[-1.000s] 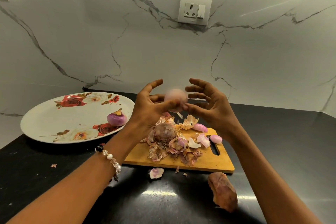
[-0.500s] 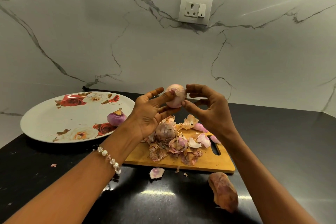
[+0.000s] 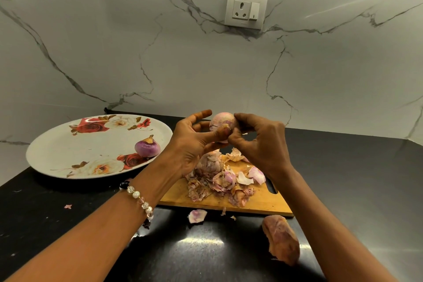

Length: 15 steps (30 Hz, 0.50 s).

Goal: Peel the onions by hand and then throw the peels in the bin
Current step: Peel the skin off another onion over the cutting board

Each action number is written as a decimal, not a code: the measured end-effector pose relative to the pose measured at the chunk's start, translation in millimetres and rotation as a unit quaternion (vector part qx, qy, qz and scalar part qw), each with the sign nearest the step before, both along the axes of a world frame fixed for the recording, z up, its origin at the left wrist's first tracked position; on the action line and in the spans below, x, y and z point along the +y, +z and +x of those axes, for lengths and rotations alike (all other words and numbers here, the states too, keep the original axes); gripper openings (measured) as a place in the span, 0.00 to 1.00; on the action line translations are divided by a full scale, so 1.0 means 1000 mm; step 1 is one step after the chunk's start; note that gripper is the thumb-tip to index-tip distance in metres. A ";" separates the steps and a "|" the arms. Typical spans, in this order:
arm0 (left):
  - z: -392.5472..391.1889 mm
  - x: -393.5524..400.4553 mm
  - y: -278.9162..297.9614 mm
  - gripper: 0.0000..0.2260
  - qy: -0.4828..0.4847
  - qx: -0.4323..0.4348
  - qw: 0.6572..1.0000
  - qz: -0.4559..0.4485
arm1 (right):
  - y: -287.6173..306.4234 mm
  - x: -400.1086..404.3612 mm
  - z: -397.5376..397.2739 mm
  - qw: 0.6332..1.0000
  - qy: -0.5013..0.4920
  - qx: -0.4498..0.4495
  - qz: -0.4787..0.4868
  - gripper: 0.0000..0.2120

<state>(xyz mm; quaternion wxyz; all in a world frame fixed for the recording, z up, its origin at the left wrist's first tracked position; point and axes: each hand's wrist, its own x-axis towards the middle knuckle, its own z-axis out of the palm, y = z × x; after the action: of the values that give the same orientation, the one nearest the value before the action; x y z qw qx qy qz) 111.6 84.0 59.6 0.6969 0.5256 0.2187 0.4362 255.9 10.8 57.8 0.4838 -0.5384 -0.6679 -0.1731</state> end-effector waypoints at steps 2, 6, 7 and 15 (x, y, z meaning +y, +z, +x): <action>0.000 0.000 0.000 0.30 0.005 0.006 1.000 0.004 | 0.001 -0.001 0.000 1.000 -0.004 -0.016 0.005 0.16; 0.000 0.001 -0.001 0.36 0.008 0.013 1.000 0.005 | 0.002 -0.001 0.002 1.000 0.009 -0.020 0.001 0.12; -0.001 0.001 -0.001 0.36 0.008 0.015 1.000 0.004 | 0.002 -0.002 0.003 1.000 0.016 -0.006 -0.005 0.12; -0.003 0.005 0.000 0.35 0.006 0.008 1.000 -0.013 | 0.002 0.001 0.012 0.981 0.094 0.154 -0.065 0.14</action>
<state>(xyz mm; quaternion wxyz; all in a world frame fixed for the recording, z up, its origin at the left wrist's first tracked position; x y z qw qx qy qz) 108.2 89.1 59.2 0.6994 0.5185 0.2332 0.4331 268.2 11.4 59.8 0.5586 -0.5237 -0.6432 0.0019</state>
